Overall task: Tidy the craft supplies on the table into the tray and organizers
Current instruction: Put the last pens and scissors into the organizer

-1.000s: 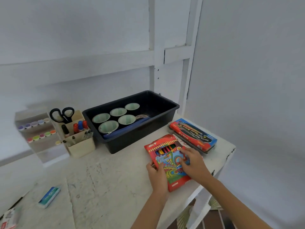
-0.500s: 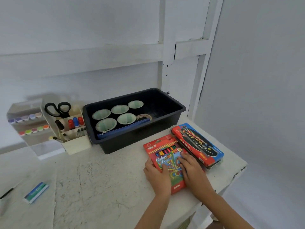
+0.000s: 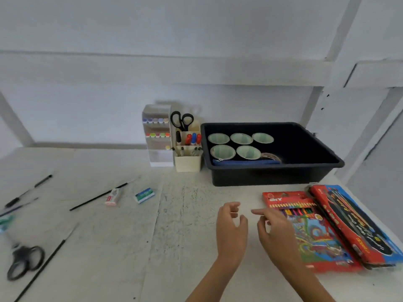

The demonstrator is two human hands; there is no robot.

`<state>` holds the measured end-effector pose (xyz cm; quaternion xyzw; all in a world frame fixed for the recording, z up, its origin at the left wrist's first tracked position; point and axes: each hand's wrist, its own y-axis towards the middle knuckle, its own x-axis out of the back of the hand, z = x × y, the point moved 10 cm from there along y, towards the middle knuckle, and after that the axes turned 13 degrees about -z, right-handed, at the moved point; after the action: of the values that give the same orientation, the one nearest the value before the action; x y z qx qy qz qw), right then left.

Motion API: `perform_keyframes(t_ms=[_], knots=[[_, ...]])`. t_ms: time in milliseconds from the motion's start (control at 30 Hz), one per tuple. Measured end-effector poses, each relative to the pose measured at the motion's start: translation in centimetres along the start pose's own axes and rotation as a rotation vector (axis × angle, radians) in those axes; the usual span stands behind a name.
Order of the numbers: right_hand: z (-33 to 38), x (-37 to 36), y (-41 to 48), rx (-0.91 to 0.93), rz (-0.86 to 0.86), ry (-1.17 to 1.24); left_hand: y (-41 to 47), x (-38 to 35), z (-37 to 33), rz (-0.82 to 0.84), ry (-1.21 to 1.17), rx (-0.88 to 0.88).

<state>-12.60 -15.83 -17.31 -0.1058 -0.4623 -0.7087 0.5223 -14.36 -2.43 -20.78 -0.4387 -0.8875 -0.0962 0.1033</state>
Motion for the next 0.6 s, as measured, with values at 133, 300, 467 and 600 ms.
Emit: perform_keyframes(t_ms=[133, 300, 467, 600], knots=[[6.0, -5.5, -0.5, 0.032, 0.129, 0.149, 3.1, 7.6, 1.8, -0.146, -0.053, 0.048], [13.2, -12.5, -2.4, 0.078, 0.293, 0.253, 6.3, 18.0, 4.3, -0.336, -0.072, 0.047], [17.6, -17.5, -2.2, -0.014, 0.291, 0.303, 9.8, 26.7, 7.4, -0.45, 0.035, 0.024], [19.3, -21.1, -1.6, -0.127, 0.239, 0.24, 13.1, 29.5, 9.0, -0.4, 0.252, -0.074]])
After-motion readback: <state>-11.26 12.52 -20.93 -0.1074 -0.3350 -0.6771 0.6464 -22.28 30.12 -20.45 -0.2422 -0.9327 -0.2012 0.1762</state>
